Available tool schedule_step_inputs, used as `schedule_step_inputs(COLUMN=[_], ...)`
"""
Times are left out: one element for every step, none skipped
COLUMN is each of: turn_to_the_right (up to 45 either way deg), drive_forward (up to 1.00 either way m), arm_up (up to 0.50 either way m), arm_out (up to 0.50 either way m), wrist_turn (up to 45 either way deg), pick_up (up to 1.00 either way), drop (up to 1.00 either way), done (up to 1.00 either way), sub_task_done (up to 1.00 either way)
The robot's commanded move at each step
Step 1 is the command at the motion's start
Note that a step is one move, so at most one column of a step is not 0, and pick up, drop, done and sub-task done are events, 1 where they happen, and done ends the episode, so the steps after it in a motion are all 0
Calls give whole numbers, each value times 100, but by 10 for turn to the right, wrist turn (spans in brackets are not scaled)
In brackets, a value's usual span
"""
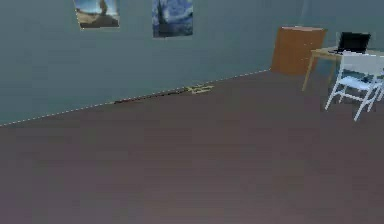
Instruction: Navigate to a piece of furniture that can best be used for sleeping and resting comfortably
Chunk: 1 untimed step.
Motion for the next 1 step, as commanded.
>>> schedule_step_inputs(turn_to_the_right=[-450], drive_forward=[0], arm_up=[0], arm_out=[0], wrist_turn=[0], pick_up=[0], drop=[0], done=[0], sub_task_done=[0])
